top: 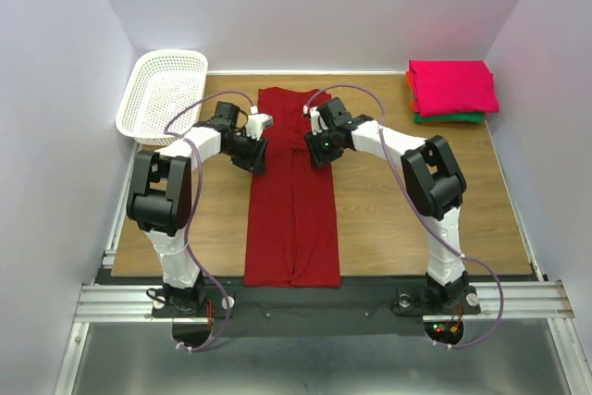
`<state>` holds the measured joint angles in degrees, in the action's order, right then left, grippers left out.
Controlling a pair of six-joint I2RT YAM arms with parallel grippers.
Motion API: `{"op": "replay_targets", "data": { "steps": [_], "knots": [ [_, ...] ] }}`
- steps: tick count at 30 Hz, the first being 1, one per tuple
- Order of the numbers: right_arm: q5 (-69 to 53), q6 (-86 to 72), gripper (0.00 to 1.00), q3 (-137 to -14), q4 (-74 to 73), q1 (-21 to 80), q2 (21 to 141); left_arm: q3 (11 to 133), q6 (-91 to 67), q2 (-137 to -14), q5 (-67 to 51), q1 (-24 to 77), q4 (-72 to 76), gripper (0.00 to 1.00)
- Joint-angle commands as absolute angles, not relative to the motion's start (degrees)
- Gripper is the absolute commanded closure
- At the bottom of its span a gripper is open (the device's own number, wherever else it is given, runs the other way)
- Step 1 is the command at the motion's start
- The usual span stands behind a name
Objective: Fold and stack the t-shirts
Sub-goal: Fold the tshirt
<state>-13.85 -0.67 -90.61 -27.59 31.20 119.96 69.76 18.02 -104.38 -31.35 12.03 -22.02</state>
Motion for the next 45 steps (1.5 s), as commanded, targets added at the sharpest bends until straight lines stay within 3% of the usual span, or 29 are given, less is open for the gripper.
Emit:
{"op": "replay_targets", "data": {
  "steps": [1, 7, 14, 17, 20, 23, 27, 30, 33, 38, 45],
  "knots": [
    [-8.3, -4.3, 0.57, -93.2, -22.7, 30.4, 123.2, 71.0, 16.9, -108.4, -30.8, 12.3, -19.0, 0.51],
    [-6.2, -3.2, 0.58, -97.9, -21.4, 27.5, 129.4, 81.6, 16.6, -118.9, -28.9, 11.7, -19.4, 0.52],
    [-2.9, 2.9, 0.56, -114.2, -21.4, 25.1, 140.0, 102.1, 16.6, -128.8, -28.4, 10.2, -24.2, 0.52],
    [-5.8, 6.5, 0.48, -119.3, -21.6, 24.9, 139.1, 107.6, 18.2, -128.2, -29.7, 10.1, -26.2, 0.47],
    [-12.8, 8.6, 0.30, -115.9, -22.7, 25.0, 129.9, 107.1, 21.5, -119.7, -30.3, 9.9, -26.4, 0.43],
    [-20.8, 11.5, 0.17, -106.2, -23.8, 25.2, 117.0, 98.9, 26.3, -111.6, -33.7, 9.8, -26.4, 0.40],
    [-24.9, 19.7, 0.19, -89.2, -27.3, 28.5, 101.1, 79.1, 39.0, -94.8, -39.9, 9.8, -24.4, 0.38],
    [-20.6, 26.4, 0.23, -74.8, -30.0, 35.6, 92.1, 62.4, 47.8, -79.5, -42.4, 9.7, -21.0, 0.34],
    [-16.3, 29.1, 0.27, -65.1, -31.2, 41.6, 88.3, 52.3, 57.7, -74.5, -44.3, 9.8, -23.5, 0.31],
    [-11.0, 29.8, 0.32, -59.7, -31.1, 52.5, 87.9, 41.1, 72.9, -69.0, -44.2, 10.8, -28.1, 0.31],
    [-6.0, 30.7, 0.33, -52.4, -20.8, 56.2, 89.1, 34.2, 73.8, -67.4, -40.1, 13.7, -22.1, 0.31]
  ]
}}
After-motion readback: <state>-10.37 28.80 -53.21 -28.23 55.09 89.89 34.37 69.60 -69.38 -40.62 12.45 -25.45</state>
